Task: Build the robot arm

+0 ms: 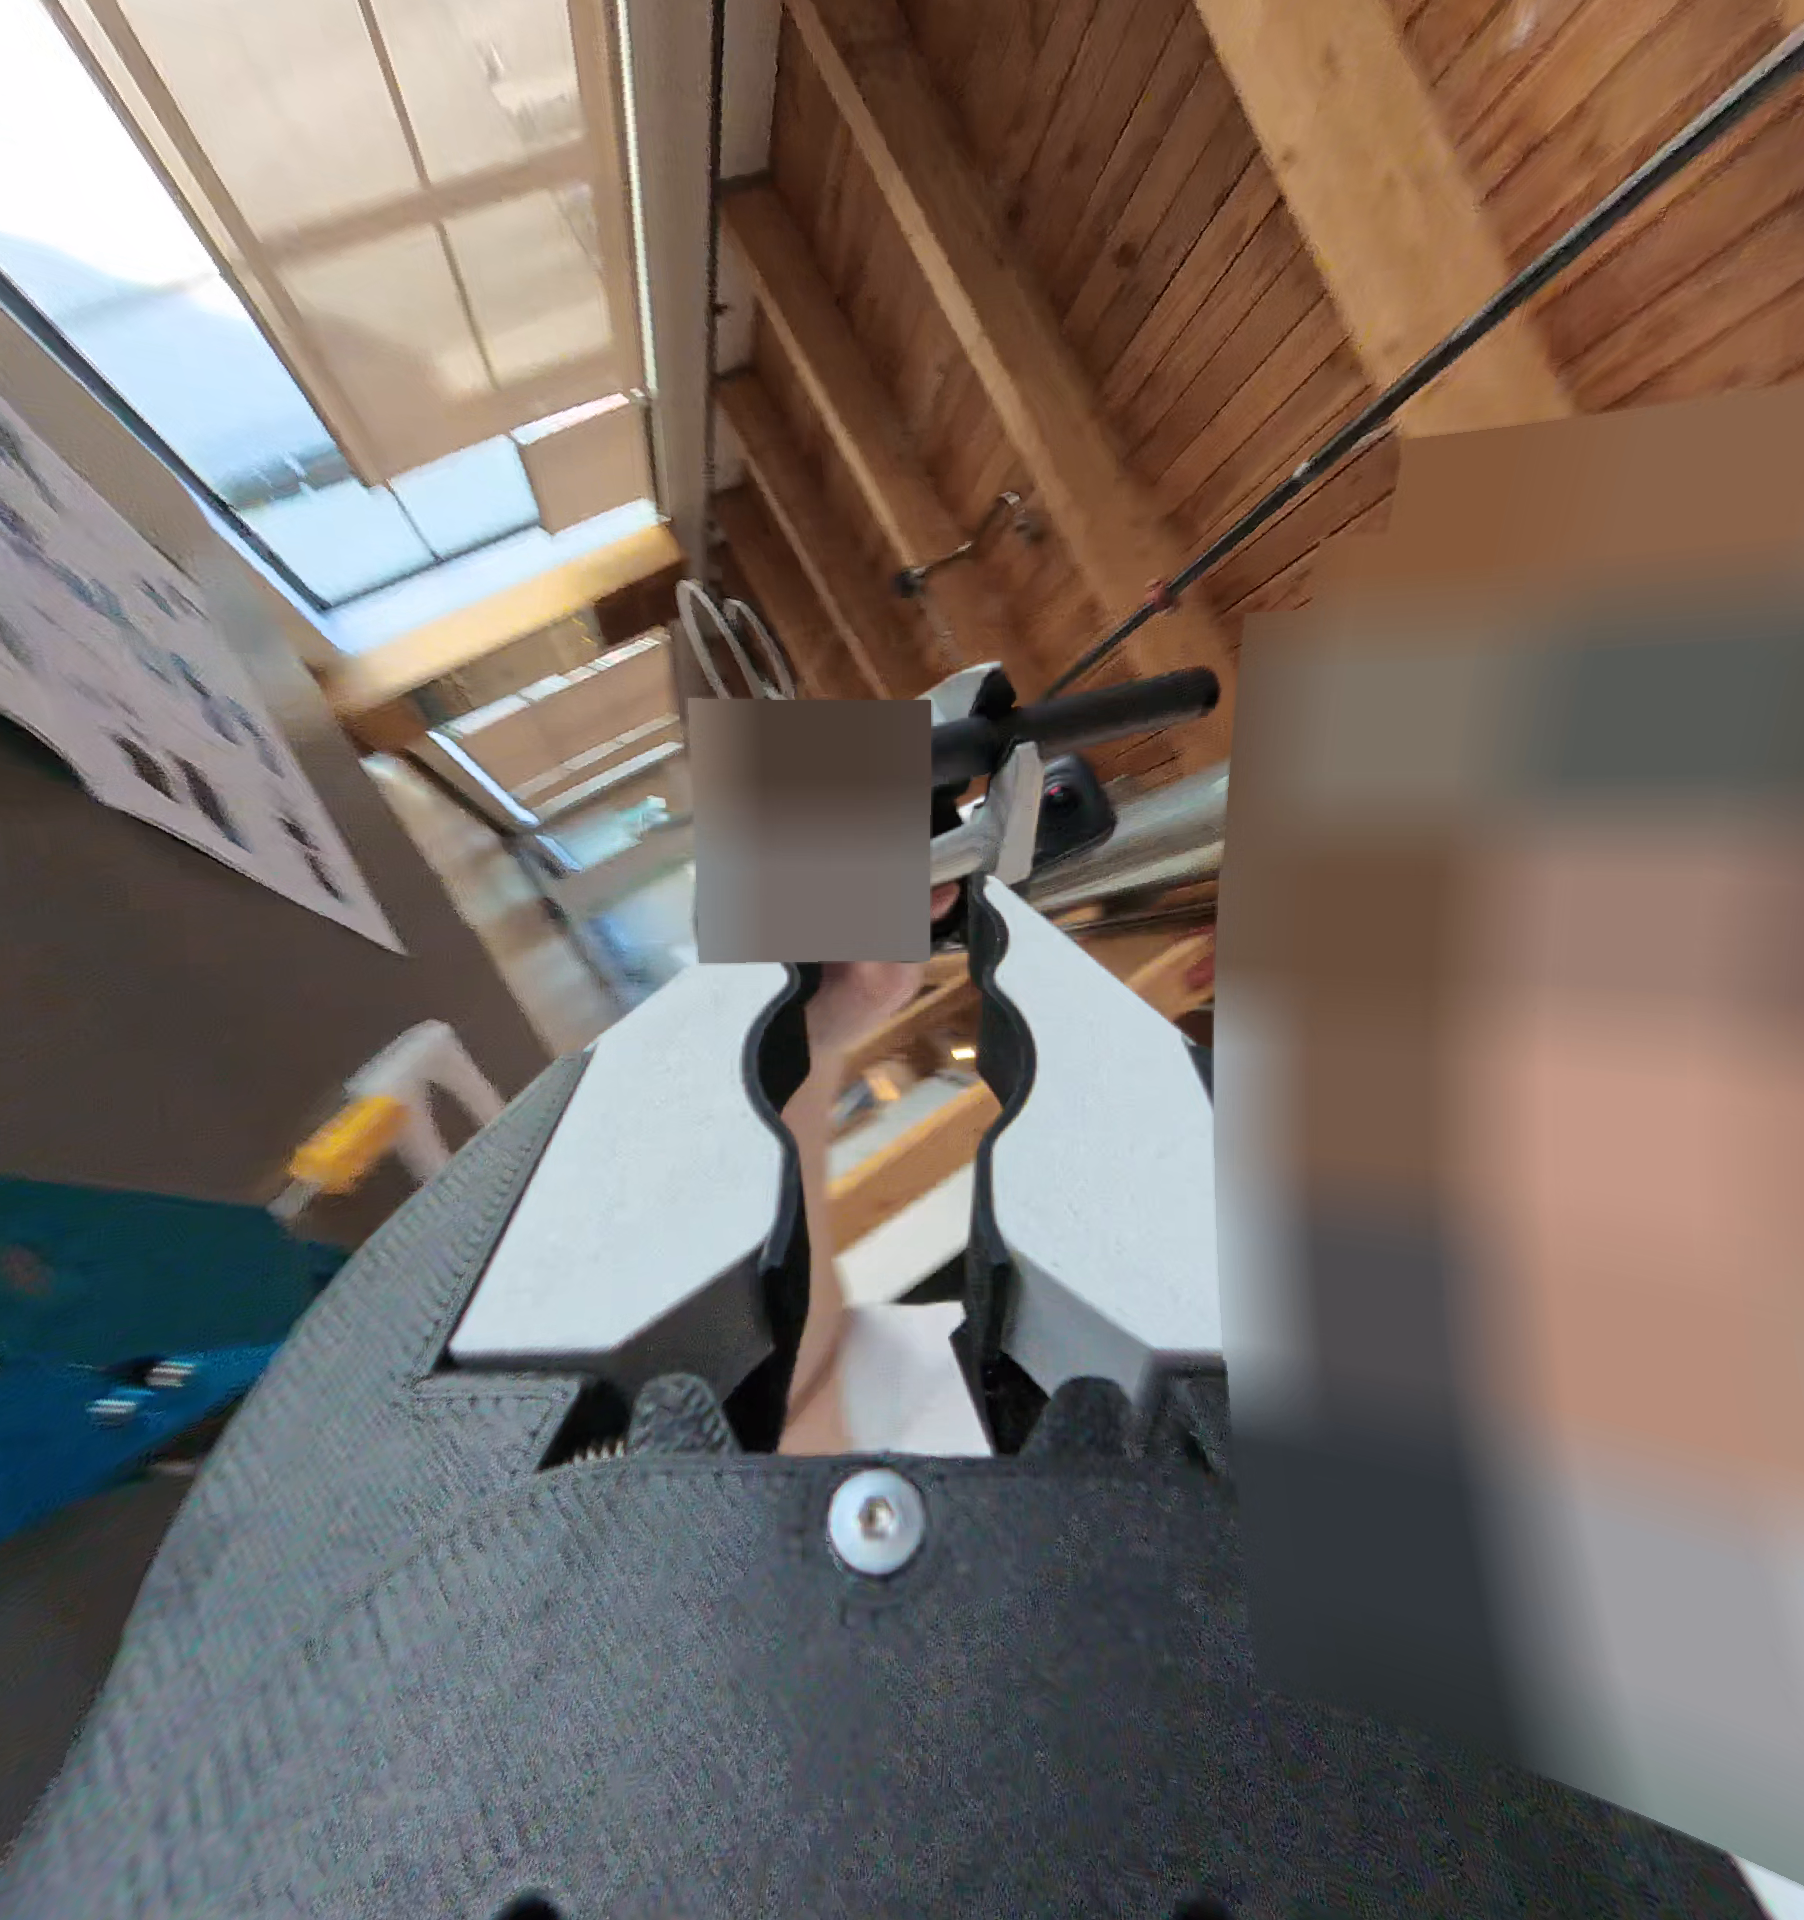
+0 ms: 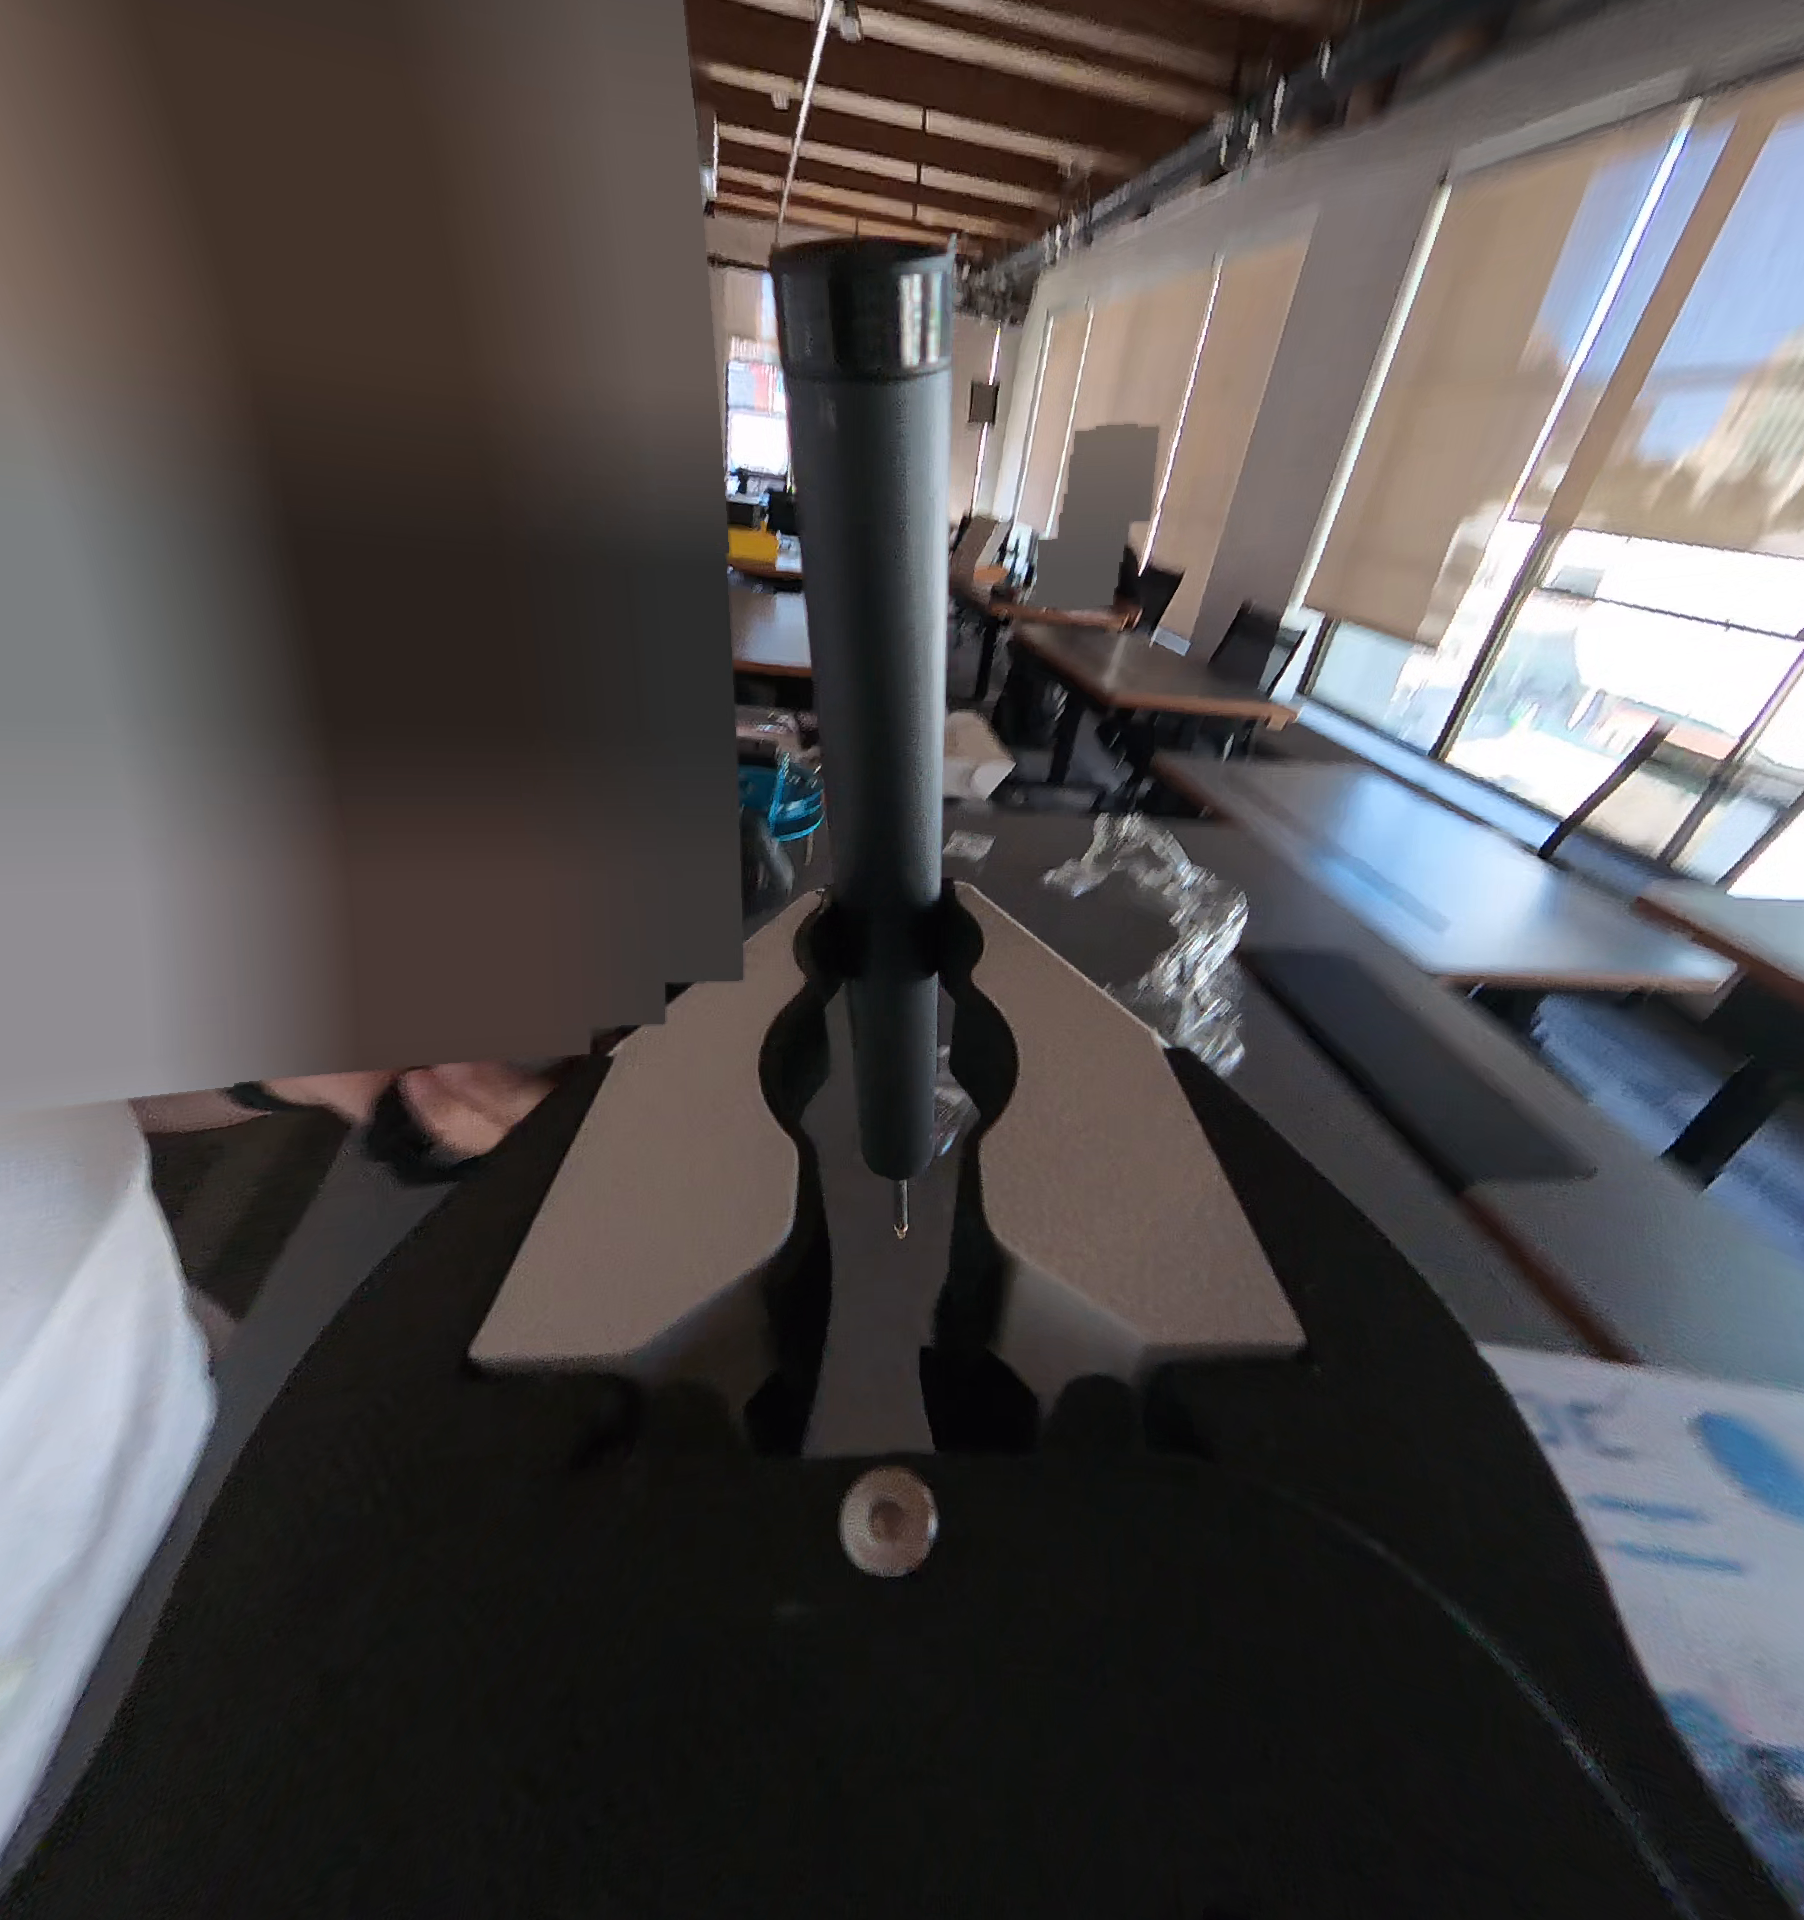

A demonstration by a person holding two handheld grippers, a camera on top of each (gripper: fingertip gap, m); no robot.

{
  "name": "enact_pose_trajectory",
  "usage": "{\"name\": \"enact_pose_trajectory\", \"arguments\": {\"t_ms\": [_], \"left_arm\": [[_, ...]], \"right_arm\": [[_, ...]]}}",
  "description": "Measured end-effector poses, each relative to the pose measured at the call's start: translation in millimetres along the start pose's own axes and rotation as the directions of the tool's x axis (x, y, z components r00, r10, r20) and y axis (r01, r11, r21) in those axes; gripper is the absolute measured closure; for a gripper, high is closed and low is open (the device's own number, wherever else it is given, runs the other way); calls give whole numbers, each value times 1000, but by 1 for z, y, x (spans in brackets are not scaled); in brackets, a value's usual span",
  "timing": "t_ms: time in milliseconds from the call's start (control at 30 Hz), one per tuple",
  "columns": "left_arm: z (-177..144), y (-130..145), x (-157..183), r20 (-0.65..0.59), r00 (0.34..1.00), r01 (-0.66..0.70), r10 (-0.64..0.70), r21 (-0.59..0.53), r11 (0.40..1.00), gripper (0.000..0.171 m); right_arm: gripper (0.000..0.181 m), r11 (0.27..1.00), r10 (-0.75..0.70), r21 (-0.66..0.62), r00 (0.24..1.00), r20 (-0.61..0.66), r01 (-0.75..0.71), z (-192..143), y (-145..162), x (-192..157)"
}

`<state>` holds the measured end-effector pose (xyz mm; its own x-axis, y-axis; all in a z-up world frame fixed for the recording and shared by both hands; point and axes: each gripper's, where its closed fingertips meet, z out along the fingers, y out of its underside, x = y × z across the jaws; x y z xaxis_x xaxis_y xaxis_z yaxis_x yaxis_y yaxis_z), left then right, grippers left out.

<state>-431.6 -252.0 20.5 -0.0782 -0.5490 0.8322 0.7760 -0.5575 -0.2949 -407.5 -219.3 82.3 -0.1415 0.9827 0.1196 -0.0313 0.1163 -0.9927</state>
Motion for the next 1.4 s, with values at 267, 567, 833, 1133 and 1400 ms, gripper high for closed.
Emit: {"name": "enact_pose_trajectory", "arguments": {"t_ms": [267,567,833,1133,1400], "left_arm": [[10,-5,-16,-84,737,-644,670,-387,660,144],[25,39,-32,-293,600,-728,744,-584,358,141],[29,42,-39,-329,664,-696,672,-601,393,147],[16,47,-56,-326,648,-691,688,-631,352,150],[15,53,-61,-334,656,-686,677,-638,350,156]], "right_arm": [[164,972,208,-123,978,33,-203,17,52,-13],[164,949,271,-179,962,32,-261,15,66,-22],[164,941,295,-181,955,24,-286,10,76,-22],[165,930,328,-188,944,34,-317,10,86,-24],[164,932,326,-182,945,40,-314,10,89,-26]]}}
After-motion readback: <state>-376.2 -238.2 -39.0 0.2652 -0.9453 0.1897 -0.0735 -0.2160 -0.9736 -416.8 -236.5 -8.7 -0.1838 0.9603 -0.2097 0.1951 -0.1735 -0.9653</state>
